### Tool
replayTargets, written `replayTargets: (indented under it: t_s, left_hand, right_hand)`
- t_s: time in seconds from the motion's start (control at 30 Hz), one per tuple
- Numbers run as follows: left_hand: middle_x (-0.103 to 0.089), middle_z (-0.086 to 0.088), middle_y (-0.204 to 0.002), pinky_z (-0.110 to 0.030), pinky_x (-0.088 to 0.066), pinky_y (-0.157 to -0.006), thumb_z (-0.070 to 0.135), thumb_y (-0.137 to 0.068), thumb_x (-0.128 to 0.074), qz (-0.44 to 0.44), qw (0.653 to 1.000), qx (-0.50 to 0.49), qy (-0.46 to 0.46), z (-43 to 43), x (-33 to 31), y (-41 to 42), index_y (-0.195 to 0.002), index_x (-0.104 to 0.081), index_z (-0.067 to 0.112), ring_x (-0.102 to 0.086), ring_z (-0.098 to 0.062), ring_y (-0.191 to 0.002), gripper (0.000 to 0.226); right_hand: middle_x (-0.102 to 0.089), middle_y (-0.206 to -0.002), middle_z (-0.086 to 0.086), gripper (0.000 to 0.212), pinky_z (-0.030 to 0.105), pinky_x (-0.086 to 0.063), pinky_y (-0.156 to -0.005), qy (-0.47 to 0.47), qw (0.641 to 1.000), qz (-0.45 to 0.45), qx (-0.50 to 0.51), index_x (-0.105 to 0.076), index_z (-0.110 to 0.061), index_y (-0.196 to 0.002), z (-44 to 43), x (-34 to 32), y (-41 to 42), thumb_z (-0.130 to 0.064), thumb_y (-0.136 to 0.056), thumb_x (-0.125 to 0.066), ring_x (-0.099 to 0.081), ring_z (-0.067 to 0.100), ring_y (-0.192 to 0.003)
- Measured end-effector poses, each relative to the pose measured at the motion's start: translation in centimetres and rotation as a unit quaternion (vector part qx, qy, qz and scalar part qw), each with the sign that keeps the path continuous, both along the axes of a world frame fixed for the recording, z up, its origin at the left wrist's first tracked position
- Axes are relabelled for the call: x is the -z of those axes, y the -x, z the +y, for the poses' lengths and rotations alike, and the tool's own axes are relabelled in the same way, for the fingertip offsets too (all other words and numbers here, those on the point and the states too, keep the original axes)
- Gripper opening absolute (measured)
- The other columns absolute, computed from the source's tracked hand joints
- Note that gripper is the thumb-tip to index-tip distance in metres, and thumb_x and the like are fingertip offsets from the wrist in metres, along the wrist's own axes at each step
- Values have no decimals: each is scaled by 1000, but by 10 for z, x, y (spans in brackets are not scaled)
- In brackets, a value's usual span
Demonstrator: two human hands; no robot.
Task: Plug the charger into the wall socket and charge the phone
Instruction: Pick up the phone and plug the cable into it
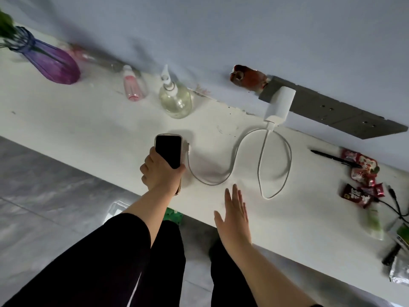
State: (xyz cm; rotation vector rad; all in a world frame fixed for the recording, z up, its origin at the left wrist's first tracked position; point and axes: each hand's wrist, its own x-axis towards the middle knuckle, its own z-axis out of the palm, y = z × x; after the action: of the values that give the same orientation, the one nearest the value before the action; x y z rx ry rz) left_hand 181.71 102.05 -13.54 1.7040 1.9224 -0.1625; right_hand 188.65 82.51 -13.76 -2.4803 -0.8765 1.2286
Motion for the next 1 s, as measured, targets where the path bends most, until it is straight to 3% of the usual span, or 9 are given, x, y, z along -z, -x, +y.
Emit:
replayTargets:
  t_s: [0.1,0.27,0.47,0.57,0.67,0.8,0.87,0.93,1.0]
  left_hand:
    - [-44,-12,-137,-52,-41,-97,41,-64,-76,2,1000,5,9,18,10,10,-138,-27,13,-38,-37,-125,93]
    - [-36,-8,-144,-47,-36,-102,42,-65,-78,4,999,41,-4,29,25,24,-140,-24,16,-36,-34,-130,97]
    - [-21,-6,-153,-43,-32,-107,57,-66,-73,-24,994,101,19,33,29,40,-146,-14,16,-29,-31,-134,108]
    - [-15,-9,-158,-46,-28,-110,47,-81,-59,-31,974,224,-9,51,18,57,-149,-7,15,-26,-32,-138,92]
    - [-23,-12,-157,-48,-24,-114,14,-80,-54,-14,851,503,-151,81,9,78,-149,-17,13,-28,-33,-141,78]
    - [15,-10,-157,-56,13,-114,5,-88,-31,41,540,831,-130,112,14,85,-149,13,22,11,-33,-146,77]
    - [19,-10,-158,-58,22,-106,7,-92,-36,85,430,890,-125,118,18,79,-147,20,25,18,-32,-144,80]
    - [17,-9,-159,-57,24,-104,7,-94,-37,114,376,911,-124,117,22,70,-147,20,27,19,-31,-144,80]
    - [16,-10,-160,-55,22,-106,5,-95,-36,118,362,917,-115,116,28,64,-148,16,30,18,-30,-145,77]
  right_hand:
    - [1,-162,-7,61,24,2,-119,-23,1000,-3,-6,-16,-21,-152,41,2,15,-25,-97,-42,3,10,-148]
    - [-51,-138,-2,42,32,-31,-111,-28,996,-13,81,-50,-22,-133,103,6,27,-24,-92,-51,-43,18,-129]
    - [-56,-113,1,22,38,-39,-99,11,987,-79,137,-56,-21,-110,142,18,29,-29,-90,-55,-50,22,-109]
    - [-57,-108,5,18,41,-47,-90,29,986,-64,153,-61,-15,-102,149,19,27,-24,-92,-49,-53,25,-104]
    - [-60,-92,5,15,36,-50,-68,49,984,-35,169,-60,-15,-92,149,16,23,-21,-90,-47,-58,28,-85]
    - [-57,-68,-1,10,31,-41,-53,56,976,7,210,-51,-18,-80,135,14,23,-23,-89,-47,-54,27,-65]
    - [-61,-72,2,12,35,-45,-57,50,973,16,223,-50,-19,-82,130,13,24,-27,-90,-48,-57,29,-67]
    - [-63,-73,3,18,36,-48,-59,38,974,11,224,-52,-20,-83,127,14,25,-35,-92,-48,-59,28,-69]
    - [-65,-73,0,25,33,-45,-56,33,978,-11,204,-53,-23,-85,125,15,25,-46,-92,-45,-60,26,-68]
